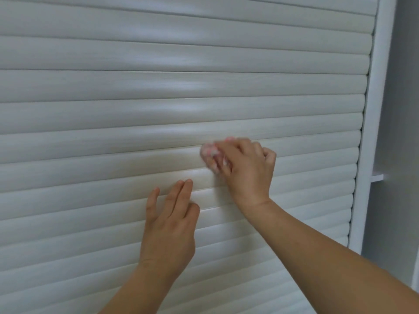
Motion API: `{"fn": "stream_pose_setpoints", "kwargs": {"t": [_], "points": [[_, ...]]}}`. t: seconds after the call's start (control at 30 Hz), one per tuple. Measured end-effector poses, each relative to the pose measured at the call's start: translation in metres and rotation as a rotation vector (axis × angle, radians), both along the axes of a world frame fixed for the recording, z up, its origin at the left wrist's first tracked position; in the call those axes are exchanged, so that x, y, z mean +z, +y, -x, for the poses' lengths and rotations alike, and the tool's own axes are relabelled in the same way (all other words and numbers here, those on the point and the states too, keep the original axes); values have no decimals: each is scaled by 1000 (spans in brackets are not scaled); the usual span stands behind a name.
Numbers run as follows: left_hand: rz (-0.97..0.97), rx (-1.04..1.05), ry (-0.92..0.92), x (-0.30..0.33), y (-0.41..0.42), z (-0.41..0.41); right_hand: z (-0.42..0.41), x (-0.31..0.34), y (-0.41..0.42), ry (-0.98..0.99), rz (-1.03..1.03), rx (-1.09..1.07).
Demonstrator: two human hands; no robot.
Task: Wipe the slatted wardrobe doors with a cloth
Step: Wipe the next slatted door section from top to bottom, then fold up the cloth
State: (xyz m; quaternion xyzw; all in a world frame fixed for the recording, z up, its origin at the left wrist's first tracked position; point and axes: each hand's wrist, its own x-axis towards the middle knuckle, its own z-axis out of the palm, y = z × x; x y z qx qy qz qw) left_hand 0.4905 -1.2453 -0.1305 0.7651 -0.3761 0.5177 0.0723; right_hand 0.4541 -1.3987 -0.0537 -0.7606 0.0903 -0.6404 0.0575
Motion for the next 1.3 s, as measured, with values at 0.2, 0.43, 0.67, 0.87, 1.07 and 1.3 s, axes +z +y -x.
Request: {"fn": "stream_pose_setpoints", "kwargs": {"t": [0.2,0.43,0.67,0.87,1.07,1.3], "points": [[148,-18,122,22,-13,5,-2,27,0,-21,-83,11],[310,-239,287,17,-30,16,19,-49,-9,202,41,104],[400,-446,603,0,-34,30,51,-77,-12,229,-677,641],[603,-812,1041,9,-34,37,54,-65,6,233,-655,743],[846,-766,1590,26,-4,39,51,-44,29,442,-696,645],[1131,-354,1899,101,50,47,52,36,64,774,-1193,641]]}}
